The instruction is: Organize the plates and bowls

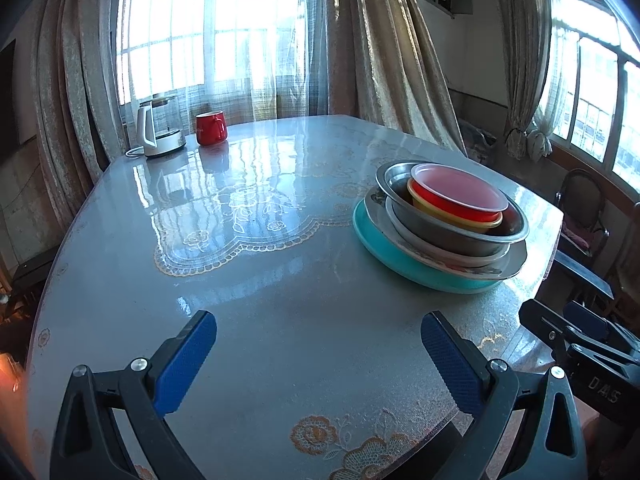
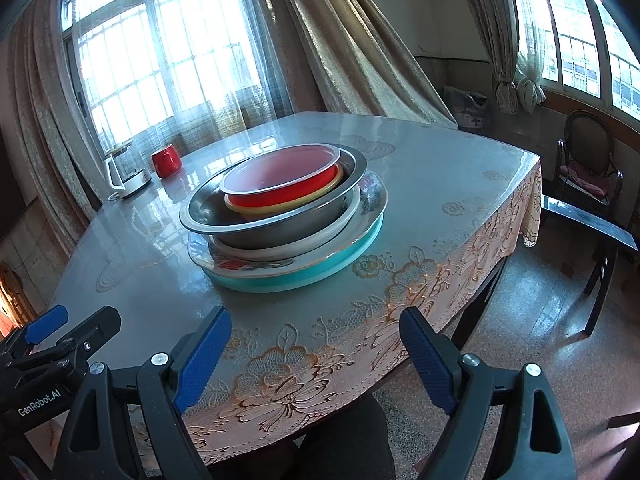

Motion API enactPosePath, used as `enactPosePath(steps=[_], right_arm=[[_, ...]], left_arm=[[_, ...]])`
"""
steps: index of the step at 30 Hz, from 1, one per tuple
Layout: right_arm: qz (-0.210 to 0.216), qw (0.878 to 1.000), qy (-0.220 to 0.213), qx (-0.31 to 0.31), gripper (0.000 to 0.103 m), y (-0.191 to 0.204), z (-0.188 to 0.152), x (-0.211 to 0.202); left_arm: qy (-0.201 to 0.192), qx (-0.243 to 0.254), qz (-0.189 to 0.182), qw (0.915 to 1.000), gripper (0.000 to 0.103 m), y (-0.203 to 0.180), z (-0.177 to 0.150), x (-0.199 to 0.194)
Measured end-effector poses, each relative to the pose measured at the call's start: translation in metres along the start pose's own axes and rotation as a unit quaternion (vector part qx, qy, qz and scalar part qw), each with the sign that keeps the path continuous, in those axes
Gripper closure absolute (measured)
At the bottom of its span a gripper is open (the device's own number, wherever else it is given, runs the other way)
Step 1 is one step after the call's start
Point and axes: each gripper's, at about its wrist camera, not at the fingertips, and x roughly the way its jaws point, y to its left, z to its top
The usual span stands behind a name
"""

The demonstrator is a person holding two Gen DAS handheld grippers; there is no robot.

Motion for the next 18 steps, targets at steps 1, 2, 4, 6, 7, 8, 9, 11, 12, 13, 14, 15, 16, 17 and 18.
enactPosePath(steps=[1, 2, 4, 6, 7, 8, 9, 11, 12, 13, 14, 15, 16, 17, 18], right_arm=[[0.001, 1.0, -0.001, 0.0, 0.016, 0.0, 0.0, 0.0], [0.001, 1.0, -0.001, -0.001, 0.016, 0.0, 0.0, 0.0], [0.0, 1.0, -0.001, -0.001, 0.016, 0.0, 0.0, 0.0], [0.001, 1.0, -0.001, -0.001, 0.016, -0.001, 0.001, 0.0], [0.0, 1.0, 0.0, -0.001, 0.016, -0.001, 0.001, 0.0], [-0.001, 1.0, 0.0, -0.001, 0.016, -0.001, 0.001, 0.0], [0.0, 1.0, 0.0, 0.0, 0.016, -0.001, 0.001, 0.0], [-0.001, 1.0, 0.001, 0.0, 0.016, -0.002, 0.001, 0.001], [0.0, 1.0, 0.0, 0.001, 0.016, -0.002, 0.001, 0.001], [0.0, 1.0, 0.0, 0.001, 0.016, -0.003, 0.001, 0.001], [-0.001, 1.0, 0.001, 0.001, 0.016, -0.002, 0.001, 0.001], [-0.002, 1.0, 0.0, 0.001, 0.016, -0.003, 0.001, 0.001], [-0.001, 1.0, 0.0, 0.002, 0.016, -0.004, 0.001, 0.001], [-0.001, 1.0, 0.0, 0.003, 0.016, -0.005, 0.002, 0.002], [-0.001, 1.0, 0.0, 0.005, 0.016, -0.007, 0.003, 0.002]], left_arm=[[-0.002, 0.0, 0.0, 1.0, 0.0, 0.0, 0.0, -0.001], [-0.005, 0.001, 0.003, 1.0, 0.0, -0.001, 0.0, -0.002], [-0.01, 0.008, 0.007, 0.9999, 0.0, -0.002, 0.0, -0.003], [-0.01, 0.016, 0.011, 0.9998, 0.0, -0.005, 0.0, -0.003], [-0.009, 0.019, 0.01, 0.9997, 0.0, -0.006, 0.0, -0.002], [-0.008, 0.021, 0.008, 0.9997, 0.0, -0.007, 0.0, -0.002], [-0.008, 0.022, 0.004, 0.9997, 0.0, -0.008, 0.0, -0.002], [-0.007, 0.023, 0.0, 0.9997, 0.0, -0.011, 0.0, -0.003], [-0.008, 0.025, -0.002, 0.9997, 0.0, -0.012, 0.0, -0.003], [-0.007, 0.026, 0.0, 0.9996, 0.0, -0.013, 0.0, -0.003], [-0.009, 0.027, 0.004, 0.9996, 0.0, -0.015, 0.0, -0.004], [-0.017, 0.03, 0.008, 0.9994, 0.0, -0.017, 0.0, -0.005], [-0.022, 0.035, 0.013, 0.9991, 0.0, -0.018, 0.0, -0.006], [-0.025, 0.041, 0.018, 0.9987, 0.0, -0.021, 0.001, -0.006], [-0.025, 0.046, 0.019, 0.9984, 0.0, -0.023, 0.002, -0.004]])
